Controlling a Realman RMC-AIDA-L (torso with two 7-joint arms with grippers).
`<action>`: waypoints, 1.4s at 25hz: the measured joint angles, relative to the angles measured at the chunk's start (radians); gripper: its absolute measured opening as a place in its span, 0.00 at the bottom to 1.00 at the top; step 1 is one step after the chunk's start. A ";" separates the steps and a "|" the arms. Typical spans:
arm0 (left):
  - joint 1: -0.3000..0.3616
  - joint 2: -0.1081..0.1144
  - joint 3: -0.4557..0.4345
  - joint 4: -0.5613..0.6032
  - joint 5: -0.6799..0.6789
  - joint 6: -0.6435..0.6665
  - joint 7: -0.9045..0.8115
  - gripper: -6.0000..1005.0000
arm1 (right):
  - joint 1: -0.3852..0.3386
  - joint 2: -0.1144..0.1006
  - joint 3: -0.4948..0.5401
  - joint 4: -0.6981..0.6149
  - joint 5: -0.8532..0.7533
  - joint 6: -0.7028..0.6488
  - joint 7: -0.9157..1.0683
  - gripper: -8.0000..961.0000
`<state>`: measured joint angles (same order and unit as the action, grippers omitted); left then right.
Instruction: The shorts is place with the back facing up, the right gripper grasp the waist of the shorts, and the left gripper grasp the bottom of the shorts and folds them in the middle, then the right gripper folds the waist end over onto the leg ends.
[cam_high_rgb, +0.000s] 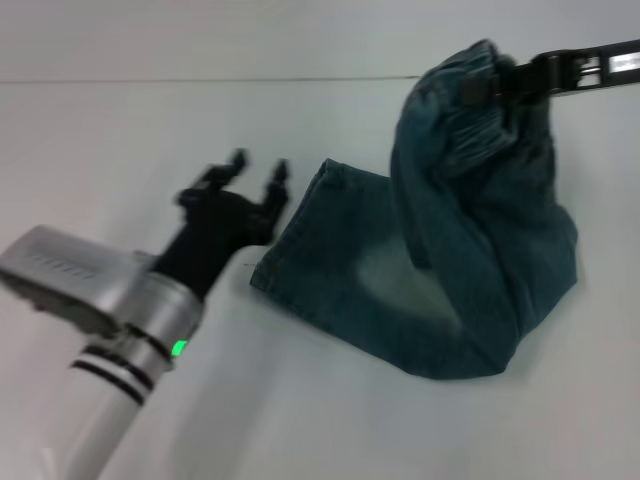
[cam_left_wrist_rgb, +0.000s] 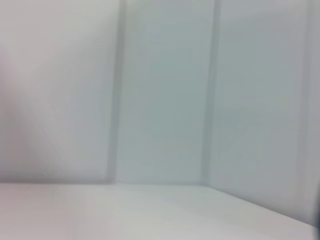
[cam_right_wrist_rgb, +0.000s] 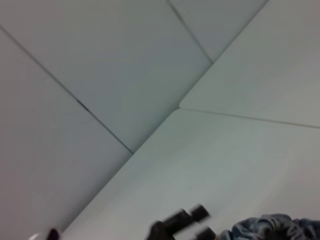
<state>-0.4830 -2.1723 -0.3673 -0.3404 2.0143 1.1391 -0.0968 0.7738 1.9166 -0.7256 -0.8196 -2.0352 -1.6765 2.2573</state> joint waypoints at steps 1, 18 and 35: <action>0.018 0.000 -0.027 0.017 -0.001 0.025 -0.012 0.42 | 0.012 0.003 -0.013 0.015 0.000 0.008 -0.005 0.10; 0.102 0.005 -0.203 0.208 0.001 0.130 -0.272 0.73 | 0.188 0.104 -0.251 0.172 -0.061 0.220 -0.039 0.20; 0.063 0.027 0.112 0.410 0.008 0.241 -0.603 0.72 | -0.070 0.141 -0.174 0.010 0.167 0.156 -0.344 0.73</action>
<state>-0.4197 -2.1452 -0.2557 0.0696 2.0220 1.3806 -0.6996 0.7041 2.0571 -0.8998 -0.8096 -1.8681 -1.5202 1.9131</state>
